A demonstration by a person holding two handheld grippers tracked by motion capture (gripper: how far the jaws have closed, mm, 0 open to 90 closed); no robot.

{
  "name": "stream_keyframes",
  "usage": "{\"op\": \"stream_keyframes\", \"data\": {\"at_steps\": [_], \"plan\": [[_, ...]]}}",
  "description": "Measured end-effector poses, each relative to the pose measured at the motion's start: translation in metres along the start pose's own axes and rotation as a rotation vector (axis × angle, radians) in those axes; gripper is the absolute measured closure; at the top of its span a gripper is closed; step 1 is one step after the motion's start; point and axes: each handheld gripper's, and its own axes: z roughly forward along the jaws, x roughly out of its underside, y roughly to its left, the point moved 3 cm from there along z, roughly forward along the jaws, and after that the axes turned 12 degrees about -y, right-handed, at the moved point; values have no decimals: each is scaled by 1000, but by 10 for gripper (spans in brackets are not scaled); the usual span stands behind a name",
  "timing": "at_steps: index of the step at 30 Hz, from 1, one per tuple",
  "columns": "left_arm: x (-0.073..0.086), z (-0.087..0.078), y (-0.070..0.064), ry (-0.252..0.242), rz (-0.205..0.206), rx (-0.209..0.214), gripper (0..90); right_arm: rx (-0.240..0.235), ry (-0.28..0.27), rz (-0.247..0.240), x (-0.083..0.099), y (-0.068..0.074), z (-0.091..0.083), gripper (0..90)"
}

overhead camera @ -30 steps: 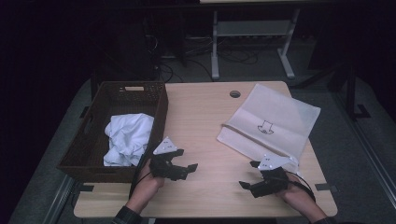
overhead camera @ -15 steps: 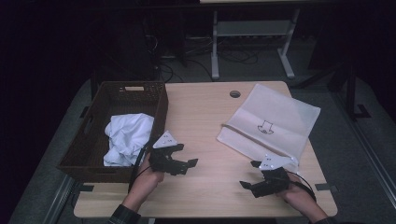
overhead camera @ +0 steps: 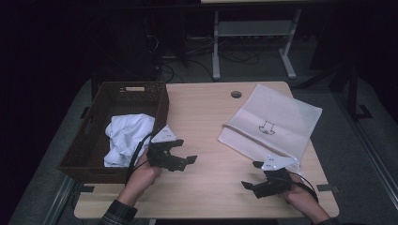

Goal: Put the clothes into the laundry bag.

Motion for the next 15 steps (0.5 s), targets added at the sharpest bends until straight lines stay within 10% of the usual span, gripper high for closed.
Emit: {"op": "stream_keyframes", "data": {"at_steps": [15], "plan": [[-20, -5, 10, -11, 4, 15, 186, -3, -3, 2, 0, -1, -1, 136]]}}
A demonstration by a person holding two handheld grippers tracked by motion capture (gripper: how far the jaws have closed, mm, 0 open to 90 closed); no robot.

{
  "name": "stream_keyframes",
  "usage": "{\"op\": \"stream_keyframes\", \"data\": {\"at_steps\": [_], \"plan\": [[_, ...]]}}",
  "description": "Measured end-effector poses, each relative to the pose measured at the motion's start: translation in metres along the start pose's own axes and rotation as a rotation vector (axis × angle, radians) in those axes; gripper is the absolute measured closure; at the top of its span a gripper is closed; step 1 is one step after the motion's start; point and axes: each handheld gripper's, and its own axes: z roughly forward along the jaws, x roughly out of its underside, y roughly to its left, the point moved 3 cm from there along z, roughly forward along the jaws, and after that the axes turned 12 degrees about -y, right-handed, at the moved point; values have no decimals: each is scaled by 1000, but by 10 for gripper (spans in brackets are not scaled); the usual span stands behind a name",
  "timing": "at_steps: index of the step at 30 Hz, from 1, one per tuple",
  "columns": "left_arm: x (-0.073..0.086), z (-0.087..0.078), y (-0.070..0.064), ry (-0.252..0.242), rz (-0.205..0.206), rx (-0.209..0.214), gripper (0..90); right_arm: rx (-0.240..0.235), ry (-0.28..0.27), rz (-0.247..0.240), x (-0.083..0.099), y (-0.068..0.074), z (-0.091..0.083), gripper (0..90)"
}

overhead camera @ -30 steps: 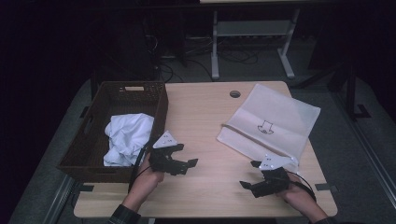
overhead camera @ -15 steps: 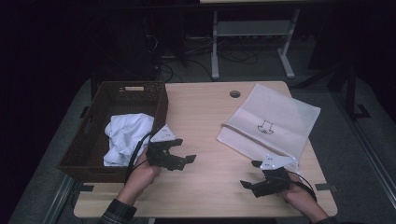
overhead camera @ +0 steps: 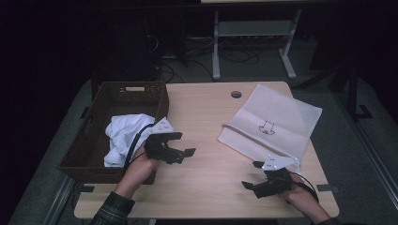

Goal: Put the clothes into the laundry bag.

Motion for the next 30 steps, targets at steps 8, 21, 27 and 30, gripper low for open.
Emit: {"op": "stream_keyframes", "data": {"at_steps": [8, 21, 27, 30], "plan": [[-10, -6, 10, 23, -4, -2, 186, -1, -1, 3, 0, 0, 0, 136], [-24, -23, 29, 41, 5, -40, 186, 0, -6, 9, 0, -1, -1, 136], [-30, -37, 42, 56, 6, -76, 187, -1, -7, 13, 0, -1, -1, 136], [-31, -42, 48, 61, 2, -92, 187, -1, -7, 14, 0, -1, -1, 136]]}}
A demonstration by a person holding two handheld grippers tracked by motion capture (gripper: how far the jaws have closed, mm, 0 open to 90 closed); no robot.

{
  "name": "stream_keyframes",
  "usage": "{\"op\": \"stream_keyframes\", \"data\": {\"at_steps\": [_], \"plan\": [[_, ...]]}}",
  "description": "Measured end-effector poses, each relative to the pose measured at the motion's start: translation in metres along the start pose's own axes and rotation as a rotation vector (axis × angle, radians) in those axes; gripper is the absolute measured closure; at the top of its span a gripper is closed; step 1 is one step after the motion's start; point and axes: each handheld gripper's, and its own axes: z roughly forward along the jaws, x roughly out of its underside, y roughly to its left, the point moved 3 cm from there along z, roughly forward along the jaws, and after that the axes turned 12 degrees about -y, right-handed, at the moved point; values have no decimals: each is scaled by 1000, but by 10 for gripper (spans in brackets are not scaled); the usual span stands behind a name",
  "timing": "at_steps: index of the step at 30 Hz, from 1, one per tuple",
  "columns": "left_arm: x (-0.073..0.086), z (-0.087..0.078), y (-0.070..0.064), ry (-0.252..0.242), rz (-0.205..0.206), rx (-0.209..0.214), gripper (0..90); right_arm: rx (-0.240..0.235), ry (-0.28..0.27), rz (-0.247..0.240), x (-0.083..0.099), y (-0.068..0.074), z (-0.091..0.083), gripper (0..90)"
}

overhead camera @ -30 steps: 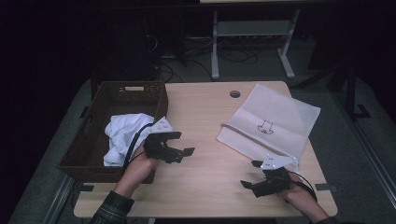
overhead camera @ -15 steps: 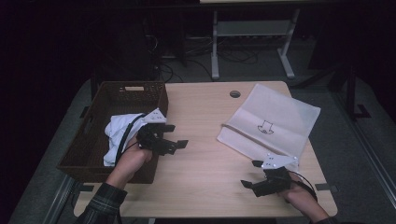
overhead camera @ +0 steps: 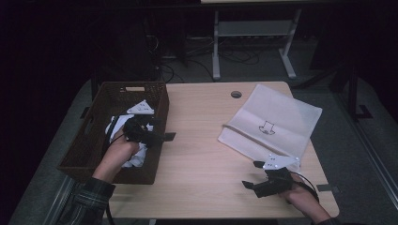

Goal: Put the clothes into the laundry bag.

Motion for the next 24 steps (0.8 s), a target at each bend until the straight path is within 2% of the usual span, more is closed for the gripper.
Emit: {"op": "stream_keyframes", "data": {"at_steps": [8, 15, 24], "plan": [[3, -15, 20, 18, -14, -54, 187, 3, -1, 3, 0, 0, 0, 136], [6, -29, 40, 9, -42, -103, 187, 0, -3, 12, 1, -1, 0, 136], [14, -39, 64, 45, -66, -176, 186, -1, -3, 12, 1, -1, 0, 136]]}}
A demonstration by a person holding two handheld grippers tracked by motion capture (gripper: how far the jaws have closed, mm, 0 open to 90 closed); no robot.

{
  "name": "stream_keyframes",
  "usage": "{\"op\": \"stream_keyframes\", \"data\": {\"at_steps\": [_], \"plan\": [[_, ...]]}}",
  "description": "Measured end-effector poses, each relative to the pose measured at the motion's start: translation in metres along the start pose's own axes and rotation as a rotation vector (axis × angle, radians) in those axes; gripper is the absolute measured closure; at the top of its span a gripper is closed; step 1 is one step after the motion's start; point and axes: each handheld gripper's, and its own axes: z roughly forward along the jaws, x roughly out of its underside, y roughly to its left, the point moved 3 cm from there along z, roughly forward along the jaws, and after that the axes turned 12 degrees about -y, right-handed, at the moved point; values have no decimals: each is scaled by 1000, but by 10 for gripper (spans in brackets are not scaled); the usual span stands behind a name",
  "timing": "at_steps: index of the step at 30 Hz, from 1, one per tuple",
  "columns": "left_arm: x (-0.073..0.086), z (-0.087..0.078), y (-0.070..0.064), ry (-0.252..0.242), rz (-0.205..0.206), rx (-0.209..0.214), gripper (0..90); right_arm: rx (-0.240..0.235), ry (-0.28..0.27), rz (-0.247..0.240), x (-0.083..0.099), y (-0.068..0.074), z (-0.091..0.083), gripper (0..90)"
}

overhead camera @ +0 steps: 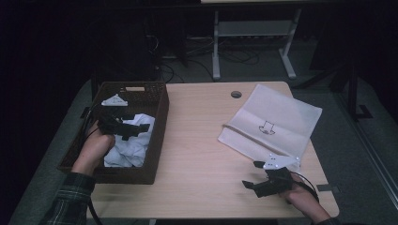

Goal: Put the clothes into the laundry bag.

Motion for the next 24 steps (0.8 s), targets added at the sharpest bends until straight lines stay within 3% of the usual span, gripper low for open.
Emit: {"op": "stream_keyframes", "data": {"at_steps": [9, 24], "plan": [[11, 3, 23, 74, -13, -51, 187, 0, 0, 4, 0, 0, 0, 136], [33, 20, 55, 239, -22, -92, 186, 2, 4, 4, 1, -1, 0, 136]]}}
